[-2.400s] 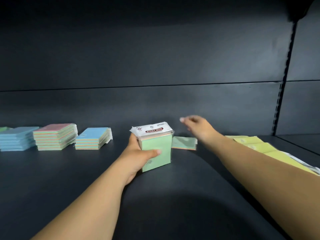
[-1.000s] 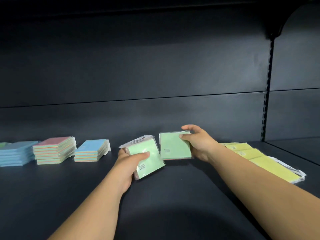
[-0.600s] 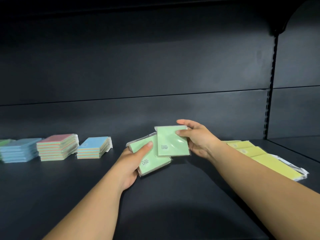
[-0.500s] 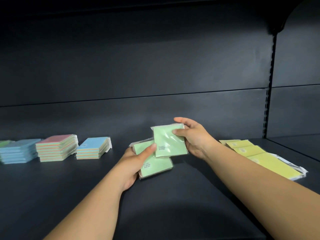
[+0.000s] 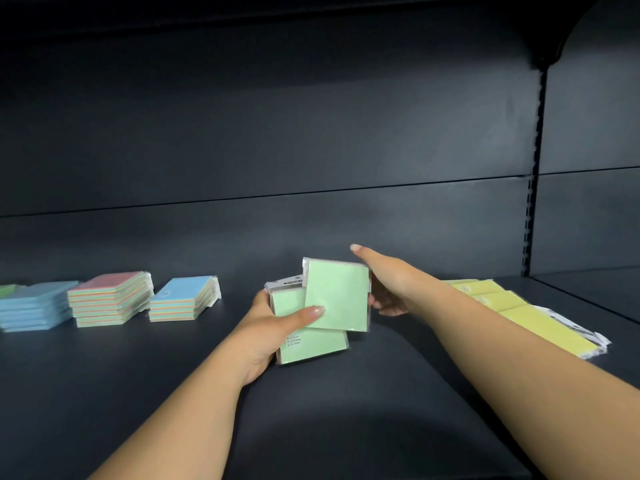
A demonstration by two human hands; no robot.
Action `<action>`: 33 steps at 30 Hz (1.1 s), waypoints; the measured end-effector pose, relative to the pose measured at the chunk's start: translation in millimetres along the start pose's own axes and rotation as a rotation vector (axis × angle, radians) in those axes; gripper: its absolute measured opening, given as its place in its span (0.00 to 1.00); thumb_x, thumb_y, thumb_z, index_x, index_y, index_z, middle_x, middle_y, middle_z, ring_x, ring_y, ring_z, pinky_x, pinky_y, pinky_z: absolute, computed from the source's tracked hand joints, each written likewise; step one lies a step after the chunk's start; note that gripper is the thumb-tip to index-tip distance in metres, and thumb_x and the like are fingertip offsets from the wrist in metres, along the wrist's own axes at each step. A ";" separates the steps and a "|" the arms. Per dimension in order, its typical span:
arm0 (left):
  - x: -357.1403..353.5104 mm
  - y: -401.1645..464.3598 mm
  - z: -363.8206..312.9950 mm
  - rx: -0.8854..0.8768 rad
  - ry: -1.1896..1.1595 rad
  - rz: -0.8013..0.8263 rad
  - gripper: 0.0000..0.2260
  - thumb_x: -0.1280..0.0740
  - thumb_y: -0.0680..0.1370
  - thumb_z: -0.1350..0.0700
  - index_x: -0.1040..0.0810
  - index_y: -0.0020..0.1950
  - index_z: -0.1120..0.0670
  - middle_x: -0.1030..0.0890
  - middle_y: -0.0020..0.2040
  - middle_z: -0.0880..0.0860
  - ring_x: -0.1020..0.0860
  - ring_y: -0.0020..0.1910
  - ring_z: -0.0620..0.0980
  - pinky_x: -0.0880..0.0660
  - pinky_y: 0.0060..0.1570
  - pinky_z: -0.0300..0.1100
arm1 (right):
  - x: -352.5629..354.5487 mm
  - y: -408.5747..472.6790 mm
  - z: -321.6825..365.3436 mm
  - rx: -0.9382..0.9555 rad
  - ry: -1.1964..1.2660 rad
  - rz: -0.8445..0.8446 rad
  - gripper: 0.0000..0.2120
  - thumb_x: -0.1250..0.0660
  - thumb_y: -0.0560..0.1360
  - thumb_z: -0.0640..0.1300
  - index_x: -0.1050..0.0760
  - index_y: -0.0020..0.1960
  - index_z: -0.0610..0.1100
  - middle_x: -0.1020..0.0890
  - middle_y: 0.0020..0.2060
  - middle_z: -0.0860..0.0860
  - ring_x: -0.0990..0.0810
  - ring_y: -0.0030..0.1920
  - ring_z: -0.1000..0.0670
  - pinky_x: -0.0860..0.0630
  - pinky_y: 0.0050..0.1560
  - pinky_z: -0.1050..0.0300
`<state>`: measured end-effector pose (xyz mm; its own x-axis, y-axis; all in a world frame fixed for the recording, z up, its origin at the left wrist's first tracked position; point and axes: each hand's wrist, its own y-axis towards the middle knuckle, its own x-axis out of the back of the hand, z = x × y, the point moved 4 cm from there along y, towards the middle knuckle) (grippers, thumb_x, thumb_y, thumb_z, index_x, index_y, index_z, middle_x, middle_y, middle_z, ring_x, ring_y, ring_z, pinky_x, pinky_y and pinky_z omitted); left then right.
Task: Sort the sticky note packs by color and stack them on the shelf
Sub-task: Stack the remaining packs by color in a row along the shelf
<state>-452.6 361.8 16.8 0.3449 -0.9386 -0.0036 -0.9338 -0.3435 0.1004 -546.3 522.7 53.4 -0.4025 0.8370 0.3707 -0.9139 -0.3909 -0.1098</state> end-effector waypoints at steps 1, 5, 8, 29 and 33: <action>0.0 0.1 -0.3 -0.001 -0.004 -0.009 0.27 0.25 0.67 0.61 0.32 0.62 0.54 0.19 0.55 0.53 0.19 0.51 0.51 0.24 0.53 0.50 | 1.3 1.8 0.2 -0.020 -0.007 0.004 0.28 0.46 0.74 0.67 0.31 0.32 0.44 0.26 0.25 0.49 0.31 0.27 0.51 0.31 0.33 0.61; 0.4 -0.5 -0.1 0.000 -0.009 -0.015 0.26 0.25 0.67 0.61 0.33 0.61 0.54 0.20 0.55 0.52 0.20 0.52 0.52 0.24 0.53 0.49 | -1.9 5.7 0.5 -0.065 0.041 0.051 0.19 0.39 0.73 0.61 0.30 0.34 0.47 0.28 0.28 0.51 0.31 0.28 0.52 0.32 0.34 0.61; 0.5 -0.1 0.2 -0.003 0.004 -0.028 0.26 0.25 0.68 0.60 0.33 0.61 0.54 0.20 0.55 0.52 0.20 0.52 0.50 0.24 0.53 0.48 | -2.4 3.2 3.1 -0.087 0.139 0.106 0.16 0.36 0.73 0.59 0.30 0.35 0.48 0.26 0.31 0.52 0.29 0.32 0.52 0.30 0.37 0.59; 1.6 -0.8 -0.4 0.013 -0.012 -0.033 0.26 0.25 0.68 0.61 0.35 0.60 0.52 0.20 0.54 0.50 0.21 0.51 0.48 0.25 0.45 0.43 | -7.3 3.1 4.6 0.017 0.466 0.117 0.05 0.31 0.74 0.46 0.23 0.44 0.45 0.20 0.37 0.50 0.23 0.38 0.51 0.21 0.38 0.59; 0.8 -1.3 -1.1 0.017 -0.035 -0.034 0.25 0.26 0.69 0.62 0.34 0.60 0.53 0.20 0.54 0.52 0.20 0.51 0.50 0.24 0.51 0.48 | -15.2 1.3 11.7 0.157 0.759 0.121 0.06 0.38 0.76 0.34 0.23 0.47 0.41 0.18 0.40 0.46 0.19 0.37 0.49 0.19 0.35 0.59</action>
<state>-451.0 361.5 17.7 0.3729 -0.9269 -0.0419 -0.9233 -0.3751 0.0824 -540.8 505.0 58.4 -0.4761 0.7960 -0.3738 -0.8662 -0.4979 0.0431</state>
